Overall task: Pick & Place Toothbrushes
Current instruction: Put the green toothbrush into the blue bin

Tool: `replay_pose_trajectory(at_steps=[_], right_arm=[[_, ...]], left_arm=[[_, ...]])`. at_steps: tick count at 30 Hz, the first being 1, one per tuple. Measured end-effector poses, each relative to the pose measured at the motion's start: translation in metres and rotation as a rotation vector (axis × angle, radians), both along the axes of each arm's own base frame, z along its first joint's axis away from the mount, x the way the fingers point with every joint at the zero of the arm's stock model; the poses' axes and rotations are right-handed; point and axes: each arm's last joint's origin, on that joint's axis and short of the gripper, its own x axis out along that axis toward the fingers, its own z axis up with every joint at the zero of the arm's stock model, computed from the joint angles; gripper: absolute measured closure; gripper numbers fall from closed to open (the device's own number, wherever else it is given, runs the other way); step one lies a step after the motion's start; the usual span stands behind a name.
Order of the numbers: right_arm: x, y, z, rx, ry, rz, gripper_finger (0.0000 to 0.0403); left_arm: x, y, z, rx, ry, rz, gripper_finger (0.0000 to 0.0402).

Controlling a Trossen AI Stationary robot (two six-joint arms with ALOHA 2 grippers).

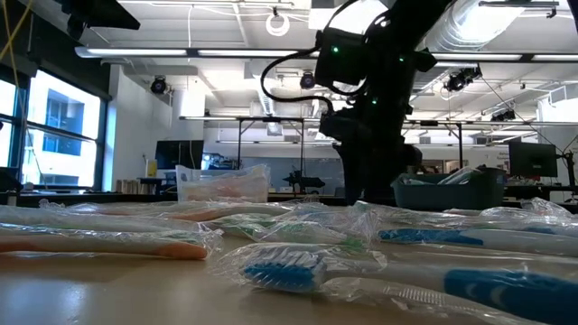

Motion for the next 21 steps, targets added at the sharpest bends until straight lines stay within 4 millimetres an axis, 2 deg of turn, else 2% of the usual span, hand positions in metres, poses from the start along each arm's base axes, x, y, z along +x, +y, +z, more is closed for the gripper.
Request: replay_pose_trajectory(at_steps=[6,16,21], right_arm=[[0.0,0.0,0.0,0.003,-0.005,0.001,0.0243],[0.005,0.001,-0.014,0.052,0.015,0.018,0.0246],[0.005,0.002,-0.016,0.023,0.023,0.015,0.0269]], left_arm=[[0.0,0.0,-0.002,-0.023,0.012,0.002,0.0401],[0.0,0.0,-0.003,-0.026,0.016,0.002,0.0401],[-0.001,0.0,-0.004,-0.033,0.026,0.002,0.0401]])
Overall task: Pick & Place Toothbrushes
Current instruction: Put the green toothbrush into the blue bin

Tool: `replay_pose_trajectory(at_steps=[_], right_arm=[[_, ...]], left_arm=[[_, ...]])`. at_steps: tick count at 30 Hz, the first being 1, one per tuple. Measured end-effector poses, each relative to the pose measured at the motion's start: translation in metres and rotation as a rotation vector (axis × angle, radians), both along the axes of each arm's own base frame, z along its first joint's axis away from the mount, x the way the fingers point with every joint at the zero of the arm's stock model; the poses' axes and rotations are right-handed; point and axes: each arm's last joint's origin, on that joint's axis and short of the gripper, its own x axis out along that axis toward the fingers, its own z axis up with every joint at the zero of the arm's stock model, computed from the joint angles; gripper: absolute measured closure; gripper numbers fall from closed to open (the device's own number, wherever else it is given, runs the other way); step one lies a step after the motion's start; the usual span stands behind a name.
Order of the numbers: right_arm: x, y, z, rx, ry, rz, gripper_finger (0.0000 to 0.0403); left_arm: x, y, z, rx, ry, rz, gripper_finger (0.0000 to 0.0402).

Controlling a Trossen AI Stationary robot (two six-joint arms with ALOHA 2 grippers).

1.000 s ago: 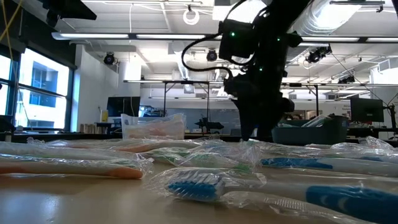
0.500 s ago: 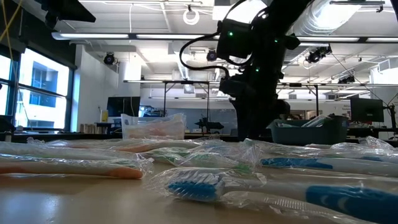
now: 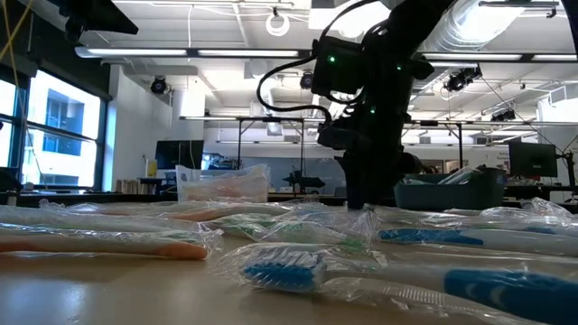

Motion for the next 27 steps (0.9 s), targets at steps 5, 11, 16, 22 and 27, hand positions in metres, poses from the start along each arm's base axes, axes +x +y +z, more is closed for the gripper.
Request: replay_pose_trajectory(at_steps=[5,11,16,22,27], right_arm=[[-0.001,0.0,0.0,-0.006,0.008,0.017,0.0318],[0.0,0.0,0.0,0.001,0.002,0.052,0.0368],[0.001,0.001,0.0,0.011,-0.006,0.082,0.039],[0.001,-0.003,0.011,0.034,-0.063,0.103,0.0392],[0.0,-0.013,0.041,-0.001,-0.202,0.096,0.0393]], left_arm=[[0.0,0.0,0.0,-0.001,0.001,0.0,0.0401],[0.0,0.0,0.0,-0.001,0.001,0.0,0.0401],[0.0,0.0,0.0,-0.001,0.001,0.0,0.0401],[0.0,0.0,0.0,-0.001,0.001,0.001,0.0401],[0.0,0.0,0.0,-0.001,0.001,0.001,0.0401]])
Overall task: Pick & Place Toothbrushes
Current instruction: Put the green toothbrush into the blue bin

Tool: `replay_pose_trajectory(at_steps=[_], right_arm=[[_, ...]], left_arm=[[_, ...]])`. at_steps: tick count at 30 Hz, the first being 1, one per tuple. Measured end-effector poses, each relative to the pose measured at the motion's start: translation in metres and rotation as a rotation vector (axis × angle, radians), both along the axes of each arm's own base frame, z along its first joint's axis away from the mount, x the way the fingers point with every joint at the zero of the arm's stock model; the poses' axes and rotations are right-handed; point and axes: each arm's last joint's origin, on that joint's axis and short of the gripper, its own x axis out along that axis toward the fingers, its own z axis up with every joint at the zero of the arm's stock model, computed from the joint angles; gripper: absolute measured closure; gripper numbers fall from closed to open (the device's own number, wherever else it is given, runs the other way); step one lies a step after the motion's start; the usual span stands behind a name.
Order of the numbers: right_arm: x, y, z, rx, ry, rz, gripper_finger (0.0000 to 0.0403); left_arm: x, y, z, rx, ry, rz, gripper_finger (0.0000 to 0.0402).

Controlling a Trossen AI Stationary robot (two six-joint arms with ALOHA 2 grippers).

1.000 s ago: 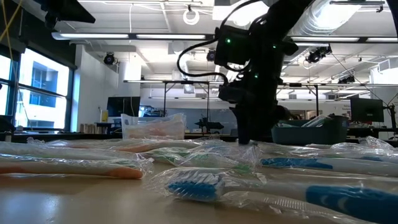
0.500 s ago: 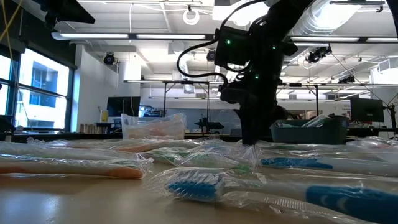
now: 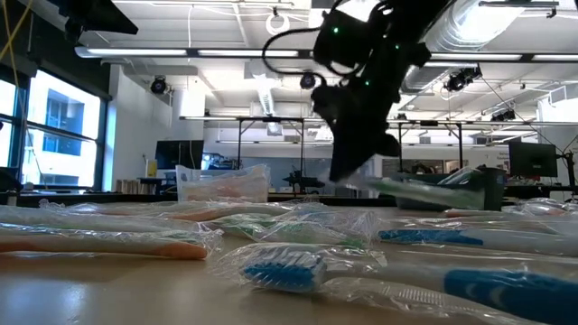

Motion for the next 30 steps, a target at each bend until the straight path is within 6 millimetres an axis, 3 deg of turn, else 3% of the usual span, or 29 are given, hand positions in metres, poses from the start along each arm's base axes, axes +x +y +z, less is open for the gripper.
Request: replay_pose_trajectory(at_steps=[12,24,30], right_arm=[[-0.022,-0.034,0.085,-0.117,-0.366,-0.078,0.0393],[-0.06,-0.048,0.141,-0.316,-0.531,-0.251,0.0393],[-0.078,-0.049,0.158,-0.493,-0.521,-0.37,0.0389]], left_arm=[[0.0,0.0,0.0,0.001,0.0,0.003,0.0401],[0.0,0.0,0.0,0.0,0.001,0.003,0.0401],[0.0,0.0,0.0,0.001,0.001,0.003,0.0401]])
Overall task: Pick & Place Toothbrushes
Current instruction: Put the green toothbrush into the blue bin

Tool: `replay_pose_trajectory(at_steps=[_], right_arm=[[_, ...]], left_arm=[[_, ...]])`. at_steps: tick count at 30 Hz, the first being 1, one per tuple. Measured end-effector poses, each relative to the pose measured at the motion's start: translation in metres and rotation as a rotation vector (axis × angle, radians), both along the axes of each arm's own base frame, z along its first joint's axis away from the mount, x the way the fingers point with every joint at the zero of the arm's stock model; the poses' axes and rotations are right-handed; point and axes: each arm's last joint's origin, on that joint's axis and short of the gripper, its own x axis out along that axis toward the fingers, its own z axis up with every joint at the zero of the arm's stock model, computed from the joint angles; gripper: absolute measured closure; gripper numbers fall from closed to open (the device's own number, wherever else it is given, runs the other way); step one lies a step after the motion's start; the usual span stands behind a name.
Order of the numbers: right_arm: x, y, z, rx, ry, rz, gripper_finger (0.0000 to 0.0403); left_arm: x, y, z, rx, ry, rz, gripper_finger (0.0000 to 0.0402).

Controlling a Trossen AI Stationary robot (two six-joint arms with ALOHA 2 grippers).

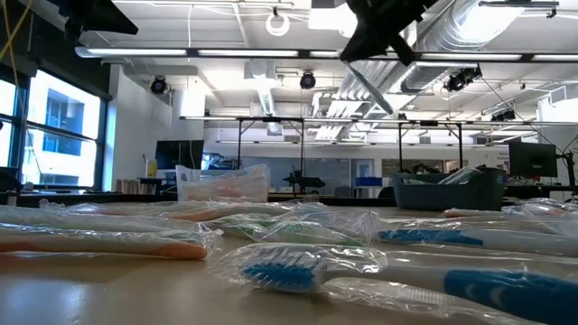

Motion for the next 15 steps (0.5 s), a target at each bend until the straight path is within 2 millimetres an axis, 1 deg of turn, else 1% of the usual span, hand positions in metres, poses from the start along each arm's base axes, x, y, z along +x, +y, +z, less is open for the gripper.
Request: replay_pose_trajectory(at_steps=[2,8,12,15], right_arm=[[-0.005,-0.002,0.001,-0.023,0.022,-0.059,0.0391],[-0.016,-0.011,-0.007,-0.06,0.161,-0.177,0.0393],[-0.025,-0.023,-0.012,-0.092,0.267,-0.268,0.0393],[-0.03,-0.032,-0.012,-0.145,0.337,-0.302,0.0393]], left_arm=[[0.0,0.0,0.0,0.003,0.003,0.0,0.0401],[-0.001,0.001,0.0,0.01,0.008,0.029,0.0401],[-0.001,0.001,0.0,0.012,0.009,0.034,0.0401],[-0.001,0.002,0.0,0.018,0.014,0.071,0.0401]])
